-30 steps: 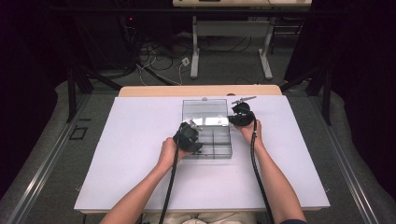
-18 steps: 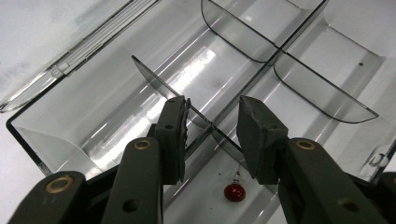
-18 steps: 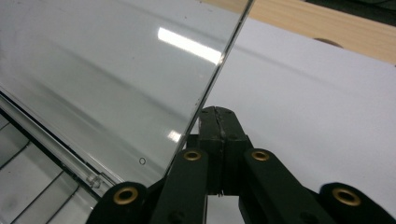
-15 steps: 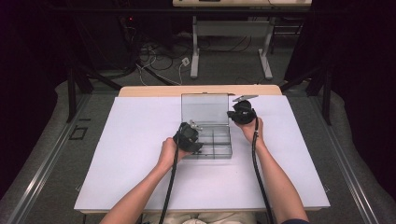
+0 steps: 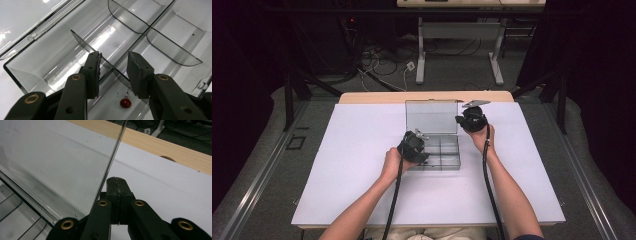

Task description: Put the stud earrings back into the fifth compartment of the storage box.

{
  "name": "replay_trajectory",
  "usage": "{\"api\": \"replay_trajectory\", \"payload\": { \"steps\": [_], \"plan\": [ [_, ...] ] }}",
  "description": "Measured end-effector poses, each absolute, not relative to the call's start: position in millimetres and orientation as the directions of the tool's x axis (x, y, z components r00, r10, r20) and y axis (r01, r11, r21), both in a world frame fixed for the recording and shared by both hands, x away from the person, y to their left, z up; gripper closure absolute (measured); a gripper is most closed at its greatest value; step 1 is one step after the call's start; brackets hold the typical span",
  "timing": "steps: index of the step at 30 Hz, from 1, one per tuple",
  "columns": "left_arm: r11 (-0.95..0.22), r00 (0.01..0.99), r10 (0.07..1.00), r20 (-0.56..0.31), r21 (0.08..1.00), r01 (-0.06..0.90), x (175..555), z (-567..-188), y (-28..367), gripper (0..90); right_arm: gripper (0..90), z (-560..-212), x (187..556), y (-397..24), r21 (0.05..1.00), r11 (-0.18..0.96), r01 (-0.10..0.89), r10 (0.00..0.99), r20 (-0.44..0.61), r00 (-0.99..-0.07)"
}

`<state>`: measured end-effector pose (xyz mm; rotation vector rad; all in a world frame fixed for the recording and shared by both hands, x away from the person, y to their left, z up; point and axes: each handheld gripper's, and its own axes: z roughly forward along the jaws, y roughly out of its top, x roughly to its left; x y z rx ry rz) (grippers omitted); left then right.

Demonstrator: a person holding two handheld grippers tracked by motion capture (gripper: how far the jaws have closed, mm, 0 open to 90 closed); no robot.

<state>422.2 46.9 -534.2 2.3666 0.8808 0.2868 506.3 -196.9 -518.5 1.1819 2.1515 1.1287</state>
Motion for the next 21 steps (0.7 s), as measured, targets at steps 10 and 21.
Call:
{"api": "replay_trajectory", "payload": {
  "steps": [10,21],
  "plan": [
    [-0.604,0.758,0.652,-0.008,0.599,0.526,422.3,-534.3,47.4,62.4,90.0,-514.3,504.4,-198.4,0.834,0.301,0.462,0.833,0.005,-0.553],
    [-0.601,0.756,0.654,-0.009,0.601,0.527,422.3,-534.3,48.3,62.3,90.0,-509.1,499.7,-199.6,0.844,0.308,0.439,0.825,-0.007,-0.565]
  ]
}}
